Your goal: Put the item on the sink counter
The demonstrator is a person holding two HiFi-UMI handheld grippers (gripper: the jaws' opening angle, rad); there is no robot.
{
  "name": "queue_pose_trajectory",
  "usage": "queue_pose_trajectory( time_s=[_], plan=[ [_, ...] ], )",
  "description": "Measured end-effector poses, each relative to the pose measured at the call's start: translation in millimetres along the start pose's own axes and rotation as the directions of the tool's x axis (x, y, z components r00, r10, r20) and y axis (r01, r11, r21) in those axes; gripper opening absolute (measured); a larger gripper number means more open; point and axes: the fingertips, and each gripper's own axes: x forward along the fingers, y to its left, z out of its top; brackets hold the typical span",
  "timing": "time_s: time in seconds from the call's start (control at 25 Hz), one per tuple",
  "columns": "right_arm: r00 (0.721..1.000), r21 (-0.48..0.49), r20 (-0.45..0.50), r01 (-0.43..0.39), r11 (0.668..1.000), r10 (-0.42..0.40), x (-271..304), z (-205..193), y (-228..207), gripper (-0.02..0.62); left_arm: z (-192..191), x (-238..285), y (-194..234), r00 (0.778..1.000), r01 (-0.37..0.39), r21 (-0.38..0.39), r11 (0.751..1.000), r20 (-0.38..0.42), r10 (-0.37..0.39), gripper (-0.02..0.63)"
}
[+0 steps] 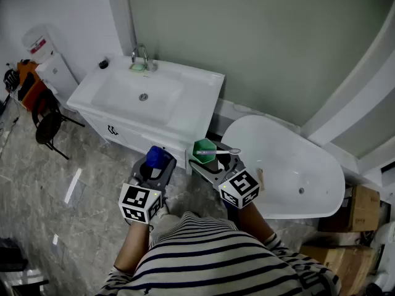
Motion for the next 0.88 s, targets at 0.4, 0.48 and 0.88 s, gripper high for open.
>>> queue_pose_trajectory(
  time_s=[0.4, 0.48, 0.88],
  plan=[
    [1.0, -0.005, 0.021, 0.009, 1.0, -0.009, 2.4, 3.2, -4.4, 0.305, 4.5, 2.3, -0.4, 1.0, 0.013, 0.027, 1.0, -0.001, -0.013, 0.166],
    [1.0, -0.006, 0.021, 0.009, 1.0, -0.009, 2.8, 3.3, -4.6, 0.305, 4.6, 1.6, -0.4, 1.0, 0.013, 0.027, 1.0, -0.001, -0.013, 0.166],
    [0.999, 0.032, 0.044, -0.005, 0.999, 0.004, 4.0, 4.9, -3.8, 0.305, -0.3, 4.0, -1.4, 1.0, 0.01, 0.026, 1.0, -0.002, -0.01, 0.166]
  ],
)
